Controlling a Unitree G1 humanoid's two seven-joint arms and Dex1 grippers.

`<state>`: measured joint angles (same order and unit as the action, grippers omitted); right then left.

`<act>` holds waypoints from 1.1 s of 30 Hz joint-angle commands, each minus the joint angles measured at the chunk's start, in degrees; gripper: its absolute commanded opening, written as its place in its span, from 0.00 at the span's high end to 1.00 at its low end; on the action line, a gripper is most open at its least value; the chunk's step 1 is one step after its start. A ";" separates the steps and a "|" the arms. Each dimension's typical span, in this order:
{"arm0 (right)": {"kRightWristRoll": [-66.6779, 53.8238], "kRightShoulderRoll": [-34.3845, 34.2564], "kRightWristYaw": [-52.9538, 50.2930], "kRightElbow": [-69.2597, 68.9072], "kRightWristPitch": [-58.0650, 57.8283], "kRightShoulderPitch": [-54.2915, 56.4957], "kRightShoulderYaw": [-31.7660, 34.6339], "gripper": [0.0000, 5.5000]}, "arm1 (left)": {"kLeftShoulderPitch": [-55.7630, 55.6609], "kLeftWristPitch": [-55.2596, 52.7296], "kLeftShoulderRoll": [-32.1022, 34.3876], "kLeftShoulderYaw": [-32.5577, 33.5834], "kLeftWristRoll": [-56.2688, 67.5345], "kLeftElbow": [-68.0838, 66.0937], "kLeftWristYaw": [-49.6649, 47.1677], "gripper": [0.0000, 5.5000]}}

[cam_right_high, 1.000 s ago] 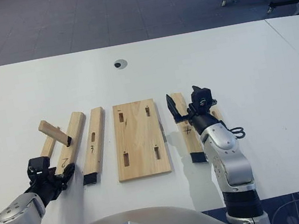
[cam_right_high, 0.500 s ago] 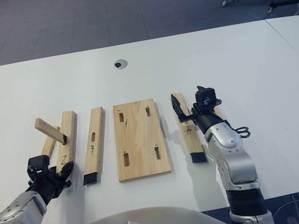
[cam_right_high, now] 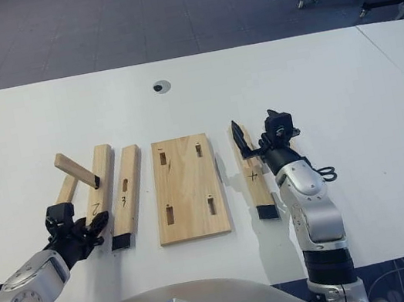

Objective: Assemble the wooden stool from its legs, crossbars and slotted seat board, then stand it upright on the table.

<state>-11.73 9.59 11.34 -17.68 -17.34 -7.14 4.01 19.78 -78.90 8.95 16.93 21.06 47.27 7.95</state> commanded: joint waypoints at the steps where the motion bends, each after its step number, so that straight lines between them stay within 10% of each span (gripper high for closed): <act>1: 0.11 0.28 0.25 -0.02 -0.02 0.49 -0.03 0.11 | 4.58 -7.02 -0.73 -0.31 -0.24 -5.95 0.21 0.63; 13: 0.30 -0.29 -0.30 0.00 0.11 0.13 -0.32 0.11 | 0.22 16.28 6.25 -1.06 -1.81 -14.23 3.17 0.63; 33: 1.13 -2.74 -2.14 3.82 3.63 4.01 -0.83 0.11 | -27.84 19.12 0.99 1.67 7.94 -11.86 2.22 0.63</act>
<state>-11.24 6.71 9.56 -14.72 -14.76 -5.16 2.84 -5.50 -62.63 11.60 17.38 26.34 36.83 8.65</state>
